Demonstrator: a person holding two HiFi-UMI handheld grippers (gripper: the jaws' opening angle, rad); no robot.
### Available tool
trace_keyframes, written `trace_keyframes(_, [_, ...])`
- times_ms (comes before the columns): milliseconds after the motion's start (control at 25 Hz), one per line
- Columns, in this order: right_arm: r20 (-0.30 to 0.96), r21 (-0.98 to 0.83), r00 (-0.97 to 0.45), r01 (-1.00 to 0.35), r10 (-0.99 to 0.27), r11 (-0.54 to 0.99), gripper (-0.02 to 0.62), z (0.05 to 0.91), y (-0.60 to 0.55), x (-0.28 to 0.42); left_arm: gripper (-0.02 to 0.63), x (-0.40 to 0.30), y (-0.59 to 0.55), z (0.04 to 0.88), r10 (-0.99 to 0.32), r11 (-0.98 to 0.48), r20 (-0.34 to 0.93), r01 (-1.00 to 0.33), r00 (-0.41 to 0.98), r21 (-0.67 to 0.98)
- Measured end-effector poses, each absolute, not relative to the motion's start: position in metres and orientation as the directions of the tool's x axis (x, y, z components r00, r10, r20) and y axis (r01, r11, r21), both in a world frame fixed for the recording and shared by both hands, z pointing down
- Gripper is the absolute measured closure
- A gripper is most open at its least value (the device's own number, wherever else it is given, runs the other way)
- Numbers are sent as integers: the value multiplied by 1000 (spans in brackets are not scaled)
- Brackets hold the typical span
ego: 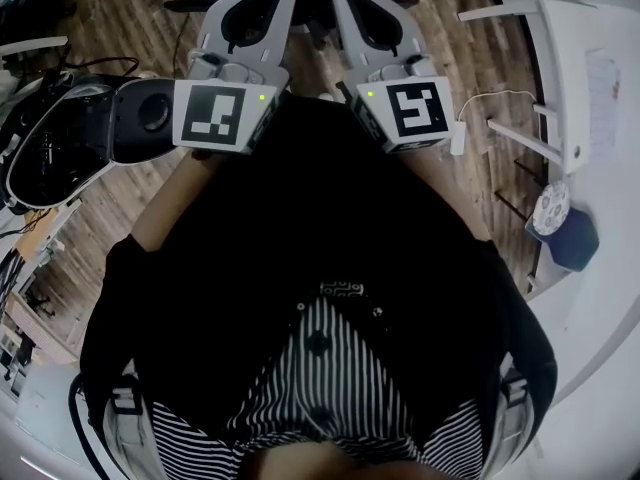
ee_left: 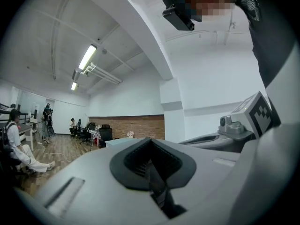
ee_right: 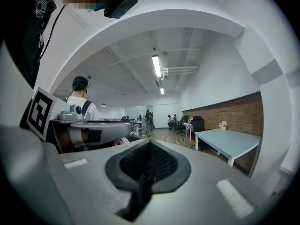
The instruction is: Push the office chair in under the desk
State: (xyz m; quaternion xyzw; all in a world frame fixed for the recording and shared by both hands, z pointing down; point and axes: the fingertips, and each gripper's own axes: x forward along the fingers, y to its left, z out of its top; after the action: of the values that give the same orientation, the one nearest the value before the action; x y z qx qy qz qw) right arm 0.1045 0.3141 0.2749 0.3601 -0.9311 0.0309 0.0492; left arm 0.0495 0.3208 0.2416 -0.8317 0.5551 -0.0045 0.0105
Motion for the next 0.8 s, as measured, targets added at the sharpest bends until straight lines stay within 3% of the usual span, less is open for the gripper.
trace_keyframes(360, [51,-28,-687,-726,-725,687,595,250,286,72,603,16,299,223,-898,-437,-35,-898,439,-55])
trace_keyframes(800, [47,-24,-671,-741,-740,671,594,239,259,75,603,24,277,211,-871,-486,-52,-872,489,-62])
